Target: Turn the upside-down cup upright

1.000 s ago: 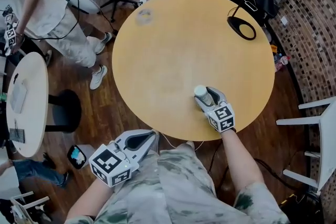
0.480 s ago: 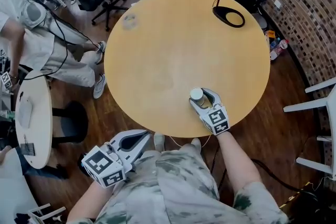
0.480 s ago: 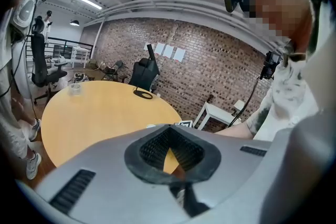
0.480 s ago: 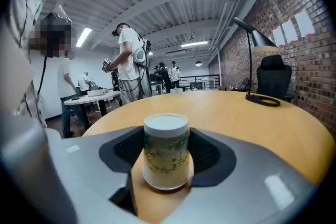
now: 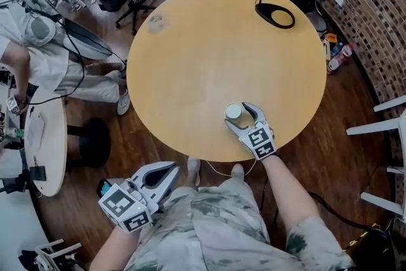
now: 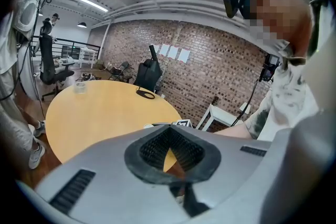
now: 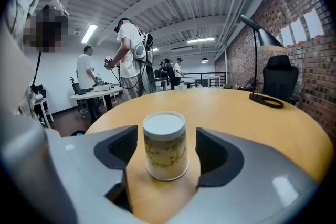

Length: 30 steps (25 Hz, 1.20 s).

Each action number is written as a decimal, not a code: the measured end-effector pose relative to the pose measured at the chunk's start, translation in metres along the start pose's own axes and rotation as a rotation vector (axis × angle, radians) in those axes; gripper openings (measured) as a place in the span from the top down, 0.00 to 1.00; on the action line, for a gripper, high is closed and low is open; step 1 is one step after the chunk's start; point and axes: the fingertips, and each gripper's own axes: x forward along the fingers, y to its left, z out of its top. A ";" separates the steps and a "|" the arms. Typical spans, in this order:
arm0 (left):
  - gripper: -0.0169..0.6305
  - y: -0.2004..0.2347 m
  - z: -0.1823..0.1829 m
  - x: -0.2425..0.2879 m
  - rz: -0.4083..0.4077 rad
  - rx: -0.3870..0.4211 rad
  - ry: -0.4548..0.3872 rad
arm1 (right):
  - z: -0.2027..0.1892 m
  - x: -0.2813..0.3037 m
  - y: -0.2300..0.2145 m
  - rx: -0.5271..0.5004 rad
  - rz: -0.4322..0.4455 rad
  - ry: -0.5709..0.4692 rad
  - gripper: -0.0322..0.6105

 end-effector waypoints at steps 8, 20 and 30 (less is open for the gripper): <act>0.96 -0.008 -0.019 -0.019 0.007 0.006 -0.015 | 0.002 -0.053 0.009 0.023 -0.091 0.054 0.41; 0.96 -0.023 -0.101 -0.129 -0.195 0.144 0.044 | 0.020 -0.145 0.259 0.043 -0.143 0.123 0.43; 0.96 -0.083 -0.170 -0.196 -0.451 0.196 0.085 | 0.017 -0.266 0.425 0.178 -0.281 0.149 0.43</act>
